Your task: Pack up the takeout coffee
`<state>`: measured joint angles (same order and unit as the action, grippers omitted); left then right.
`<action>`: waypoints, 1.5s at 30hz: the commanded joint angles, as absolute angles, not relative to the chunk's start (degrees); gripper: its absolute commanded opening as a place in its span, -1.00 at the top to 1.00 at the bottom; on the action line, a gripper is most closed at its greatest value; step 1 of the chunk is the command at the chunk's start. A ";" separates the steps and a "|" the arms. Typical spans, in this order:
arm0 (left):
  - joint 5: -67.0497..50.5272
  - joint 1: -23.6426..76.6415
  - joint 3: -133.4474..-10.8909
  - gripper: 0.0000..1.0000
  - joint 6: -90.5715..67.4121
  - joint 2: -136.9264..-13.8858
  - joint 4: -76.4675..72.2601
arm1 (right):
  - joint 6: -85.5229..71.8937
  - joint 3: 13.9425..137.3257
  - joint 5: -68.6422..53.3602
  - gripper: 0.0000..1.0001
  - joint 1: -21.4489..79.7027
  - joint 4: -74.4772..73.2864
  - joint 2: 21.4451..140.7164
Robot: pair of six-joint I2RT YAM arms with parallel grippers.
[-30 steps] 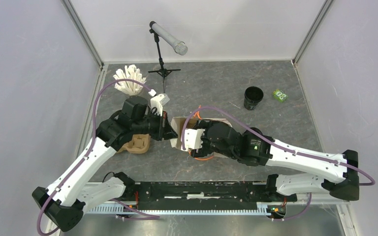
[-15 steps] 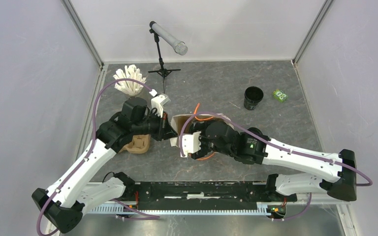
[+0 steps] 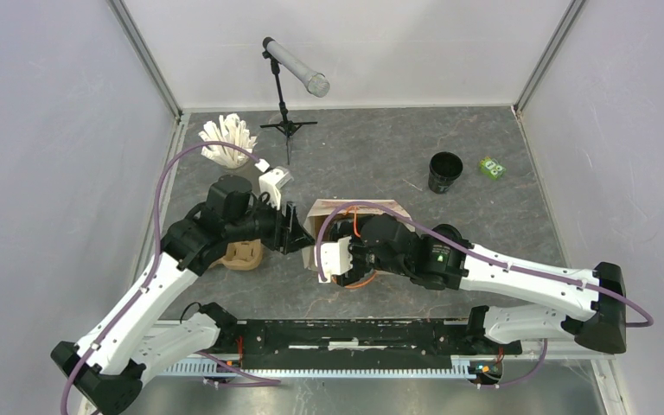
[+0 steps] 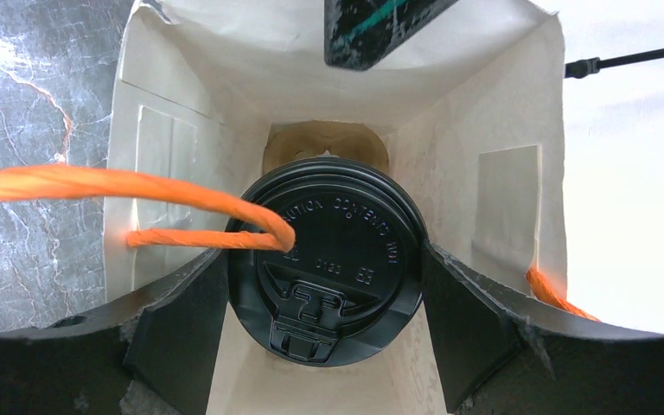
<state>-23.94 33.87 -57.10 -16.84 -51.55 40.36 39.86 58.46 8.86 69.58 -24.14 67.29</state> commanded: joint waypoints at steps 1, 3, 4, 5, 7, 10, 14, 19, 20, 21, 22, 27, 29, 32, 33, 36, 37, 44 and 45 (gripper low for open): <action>-22.29 33.98 -56.45 -0.21 -20.10 -49.53 40.57 | 39.53 58.05 9.59 -0.28 69.43 -21.54 66.97; -21.72 33.99 -56.00 -0.20 -20.46 -49.82 40.95 | 39.76 58.31 10.07 -0.28 69.43 -21.49 66.99; -21.79 34.03 -55.90 -0.20 -20.56 -49.98 40.86 | 39.96 58.50 10.49 -0.27 69.43 -21.46 67.02; -21.80 34.04 -55.88 -0.20 -20.60 -50.29 40.71 | 40.16 58.69 10.82 -0.28 69.43 -21.53 67.00; -22.24 34.07 -55.98 -0.19 -20.74 -50.89 40.27 | 40.64 58.82 10.94 -0.28 69.43 -22.04 67.03; -22.85 34.04 -55.56 -0.08 -21.07 -51.49 39.81 | 40.95 59.01 11.63 -0.28 69.43 -22.81 66.92; -22.76 34.05 -55.03 0.45 -20.85 -51.18 39.55 | 42.14 59.02 12.99 -0.29 69.06 -23.39 66.21; -23.54 34.07 -55.11 0.79 -19.68 -50.99 39.55 | 43.06 59.91 11.21 -0.29 67.11 -25.38 66.10; -23.79 34.04 -55.11 0.85 -19.20 -50.93 39.55 | 43.23 60.08 11.14 -0.29 66.94 -25.71 66.04; -24.11 34.03 -55.11 0.88 -18.50 -50.89 39.54 | 43.32 60.25 11.16 -0.29 66.86 -26.01 66.01; -24.29 34.04 -55.26 0.92 -17.88 -50.89 39.59 | 43.33 60.48 11.23 -0.29 66.52 -26.34 65.99; -25.63 34.04 -56.79 0.95 -12.31 -51.97 40.77 | 44.39 61.63 11.03 -0.30 65.14 -28.09 65.35; -26.80 34.04 -57.25 0.95 -10.76 -52.74 40.94 | 45.44 61.53 11.33 -0.30 64.87 -28.64 65.39; -28.18 34.03 -57.23 0.95 -9.53 -53.42 41.06 | 46.64 61.39 11.93 -0.30 64.11 -28.15 65.43; -28.34 34.08 -57.22 0.95 -9.13 -53.36 41.21 | 47.03 61.33 11.82 -0.30 63.72 -27.68 65.49; -28.65 34.03 -57.00 0.95 -8.55 -52.86 41.05 | 48.59 61.15 10.67 -0.30 61.77 -26.90 66.45; -28.88 34.08 -56.88 0.95 -8.38 -52.67 40.88 | 49.20 60.89 10.31 -0.29 61.33 -26.69 66.93; -29.33 33.98 -56.10 0.95 -11.27 -52.48 38.52 | 55.74 57.56 9.31 -0.29 60.62 -24.61 68.82; -29.36 34.04 -55.95 0.95 -11.90 -52.37 37.98 | 56.98 57.40 8.57 -0.29 60.57 -24.59 68.84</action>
<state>-27.53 33.89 -55.35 -11.66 -53.30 40.18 51.37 58.54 10.11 61.10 -26.76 68.40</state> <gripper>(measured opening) 0.034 0.806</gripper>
